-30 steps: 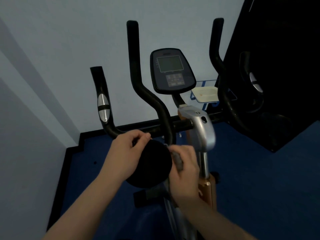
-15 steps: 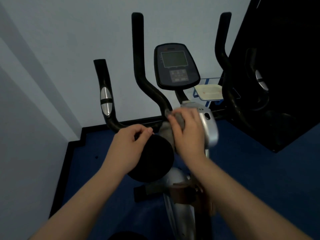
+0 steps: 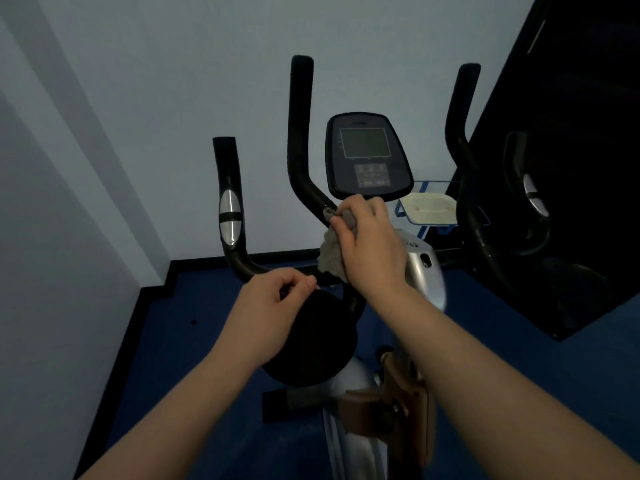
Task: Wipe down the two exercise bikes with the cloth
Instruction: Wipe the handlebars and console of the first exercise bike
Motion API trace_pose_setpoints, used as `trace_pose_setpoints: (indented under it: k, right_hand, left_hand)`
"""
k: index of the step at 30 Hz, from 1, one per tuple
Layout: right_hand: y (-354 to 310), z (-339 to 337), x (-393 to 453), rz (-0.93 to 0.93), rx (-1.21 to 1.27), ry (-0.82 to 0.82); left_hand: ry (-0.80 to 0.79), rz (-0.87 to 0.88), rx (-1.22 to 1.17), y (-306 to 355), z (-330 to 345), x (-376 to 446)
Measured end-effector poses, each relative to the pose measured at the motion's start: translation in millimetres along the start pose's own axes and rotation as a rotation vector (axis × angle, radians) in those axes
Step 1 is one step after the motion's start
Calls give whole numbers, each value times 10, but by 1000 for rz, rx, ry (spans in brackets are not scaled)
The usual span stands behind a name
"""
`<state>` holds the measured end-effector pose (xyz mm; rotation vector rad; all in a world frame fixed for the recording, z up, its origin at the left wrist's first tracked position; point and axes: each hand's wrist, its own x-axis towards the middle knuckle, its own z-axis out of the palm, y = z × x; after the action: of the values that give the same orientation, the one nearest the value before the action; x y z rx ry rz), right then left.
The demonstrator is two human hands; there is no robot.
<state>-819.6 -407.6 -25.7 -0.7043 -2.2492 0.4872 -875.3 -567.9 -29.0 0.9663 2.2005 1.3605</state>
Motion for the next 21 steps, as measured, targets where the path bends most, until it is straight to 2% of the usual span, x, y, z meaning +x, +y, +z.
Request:
trace_pose_setpoints:
  k: [3, 6, 8, 13, 17, 21]
  right_hand:
    - [7, -15, -166, 62, 67, 20]
    - [78, -87, -325, 27, 122, -24]
    - [73, -75, -138, 4, 78, -62]
    - [-75, 58, 208, 45, 98, -11]
    - [27, -5, -57, -3, 126, -12]
    - [-34, 62, 286, -77, 12, -56]
  left_hand:
    - [6, 1, -9, -5, -4, -5]
    - [12, 8, -1, -7, -4, -18]
    - [25, 25, 10, 5, 6, -28]
    - [215, 171, 3, 71, -64, 29]
    - [239, 260, -29, 166, -341, 249]
    - [211, 373, 90, 235, -690, 698]
